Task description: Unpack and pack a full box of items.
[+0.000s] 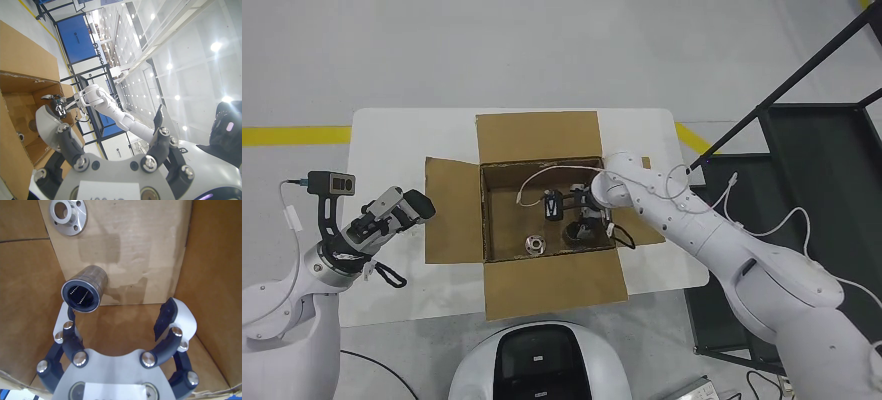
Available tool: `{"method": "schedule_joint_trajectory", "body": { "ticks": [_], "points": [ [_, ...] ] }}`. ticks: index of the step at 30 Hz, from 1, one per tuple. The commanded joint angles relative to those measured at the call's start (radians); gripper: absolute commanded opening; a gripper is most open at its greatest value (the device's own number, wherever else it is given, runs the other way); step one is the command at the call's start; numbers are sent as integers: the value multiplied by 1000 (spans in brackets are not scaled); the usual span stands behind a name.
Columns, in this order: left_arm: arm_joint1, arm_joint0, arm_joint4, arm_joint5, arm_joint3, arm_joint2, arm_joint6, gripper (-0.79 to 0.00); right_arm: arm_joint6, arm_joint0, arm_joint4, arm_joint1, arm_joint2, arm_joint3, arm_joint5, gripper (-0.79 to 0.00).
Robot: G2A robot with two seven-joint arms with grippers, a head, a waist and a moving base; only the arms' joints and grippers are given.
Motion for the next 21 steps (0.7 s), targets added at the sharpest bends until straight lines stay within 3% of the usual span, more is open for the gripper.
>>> {"method": "schedule_joint_trajectory", "body": {
  "ticks": [1,10,21],
  "points": [
    [0,0,0,0,0,0,0,0,3,-6,-3,4,3,-13,-23,0],
    [0,0,0,0,0,0,0,0,28,-39,8,14,7,-79,-62,0],
    [0,0,0,0,0,0,0,0,-32,-43,-42,-23,-31,24,-61,0]
  ]
}}
